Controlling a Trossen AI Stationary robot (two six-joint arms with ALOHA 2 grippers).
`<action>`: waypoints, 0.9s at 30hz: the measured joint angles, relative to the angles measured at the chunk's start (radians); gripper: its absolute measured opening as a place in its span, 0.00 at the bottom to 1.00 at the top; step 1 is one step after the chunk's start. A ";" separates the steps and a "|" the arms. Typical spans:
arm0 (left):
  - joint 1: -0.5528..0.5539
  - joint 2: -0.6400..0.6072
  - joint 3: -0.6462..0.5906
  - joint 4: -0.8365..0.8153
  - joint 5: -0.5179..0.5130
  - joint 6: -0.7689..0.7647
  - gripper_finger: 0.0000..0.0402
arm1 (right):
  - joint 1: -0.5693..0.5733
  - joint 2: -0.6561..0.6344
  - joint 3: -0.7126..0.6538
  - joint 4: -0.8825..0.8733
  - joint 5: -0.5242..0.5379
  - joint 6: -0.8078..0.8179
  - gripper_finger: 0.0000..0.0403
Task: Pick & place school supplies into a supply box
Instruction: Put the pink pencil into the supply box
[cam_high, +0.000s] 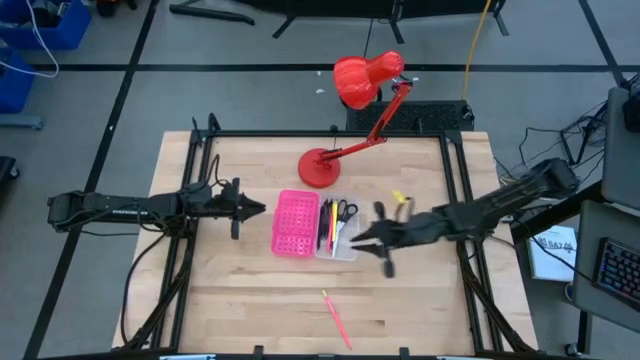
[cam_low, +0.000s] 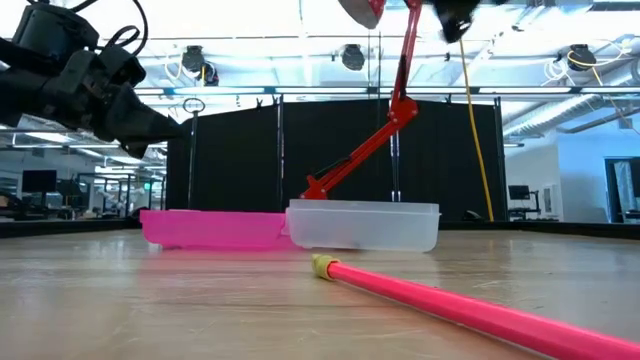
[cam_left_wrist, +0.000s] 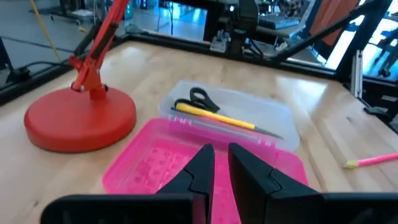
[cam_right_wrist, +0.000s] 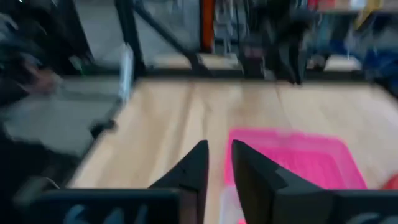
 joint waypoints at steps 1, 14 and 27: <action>0.000 0.000 0.000 0.006 -0.002 0.000 0.14 | 0.009 -0.052 -0.046 0.042 0.009 -0.004 0.13; 0.000 0.003 0.000 0.103 -0.078 -0.027 0.14 | -0.017 -0.708 -0.527 0.077 0.073 0.022 0.00; -0.251 0.058 0.089 -0.092 -0.417 -0.109 0.02 | -0.040 -0.848 -0.703 0.074 0.048 0.024 0.00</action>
